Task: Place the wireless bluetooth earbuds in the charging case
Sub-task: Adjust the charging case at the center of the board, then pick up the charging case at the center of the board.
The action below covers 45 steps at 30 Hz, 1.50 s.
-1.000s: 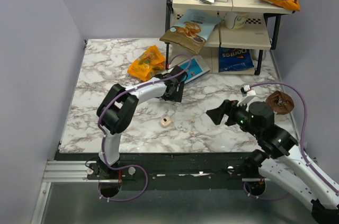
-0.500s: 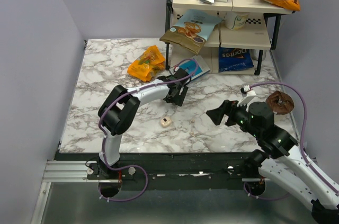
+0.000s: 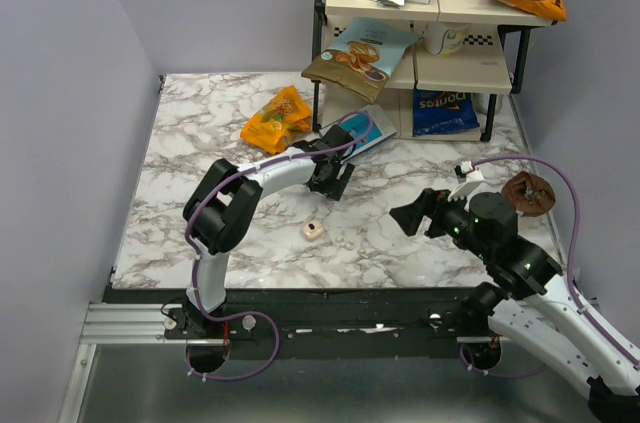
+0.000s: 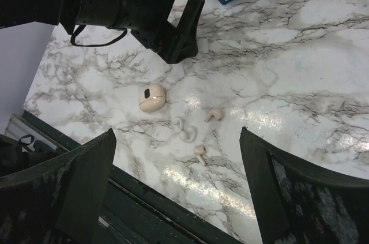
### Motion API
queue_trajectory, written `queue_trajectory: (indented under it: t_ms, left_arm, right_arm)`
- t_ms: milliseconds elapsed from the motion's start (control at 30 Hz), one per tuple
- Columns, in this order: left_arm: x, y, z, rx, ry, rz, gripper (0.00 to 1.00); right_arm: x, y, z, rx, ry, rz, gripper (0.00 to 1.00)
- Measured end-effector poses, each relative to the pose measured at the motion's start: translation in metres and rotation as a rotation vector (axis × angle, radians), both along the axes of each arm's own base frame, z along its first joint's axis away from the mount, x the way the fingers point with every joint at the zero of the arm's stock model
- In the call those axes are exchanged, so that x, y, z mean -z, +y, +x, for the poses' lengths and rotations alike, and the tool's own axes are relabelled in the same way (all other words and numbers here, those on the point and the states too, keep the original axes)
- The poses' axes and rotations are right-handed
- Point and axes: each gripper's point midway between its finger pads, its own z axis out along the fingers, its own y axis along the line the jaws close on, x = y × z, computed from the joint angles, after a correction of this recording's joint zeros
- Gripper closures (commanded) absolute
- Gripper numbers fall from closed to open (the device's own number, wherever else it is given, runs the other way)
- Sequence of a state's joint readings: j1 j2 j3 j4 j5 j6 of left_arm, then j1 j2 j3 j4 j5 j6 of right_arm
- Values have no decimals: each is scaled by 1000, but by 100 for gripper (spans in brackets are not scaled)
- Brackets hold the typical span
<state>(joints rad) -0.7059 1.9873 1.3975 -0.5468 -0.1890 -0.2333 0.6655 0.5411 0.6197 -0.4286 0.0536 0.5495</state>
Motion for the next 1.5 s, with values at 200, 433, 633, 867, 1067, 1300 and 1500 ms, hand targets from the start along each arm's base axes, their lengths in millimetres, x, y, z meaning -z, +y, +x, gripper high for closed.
queue_trajectory:
  t_ms: [200, 433, 633, 867, 1067, 1300, 1500]
  left_arm:
    - [3, -4, 0, 11, 9, -36, 13]
    - [4, -6, 0, 19, 6, -76, 13]
    - [4, -4, 1, 16, -5, -95, 4]
    - [4, -3, 2, 27, -18, -96, 3]
    - [4, -3, -4, 79, -9, -98, 3]
    - [5, 3, -21, 134, 22, -104, 3]
    - [5, 2, -21, 148, 23, -105, 4]
  right_arm:
    - [0, 0, 0, 1, 0, -1, 3]
    - [0, 0, 0, 1, 0, -1, 3]
    - [-1, 0, 0, 1, -3, 1, 3]
    - [-1, -1, 0, 5, -4, 0, 3]
    - [1, -3, -1, 9, 1, -5, 3]
    - [1, -3, -1, 9, 1, -5, 3]
    - [1, -3, -1, 9, 1, -5, 3]
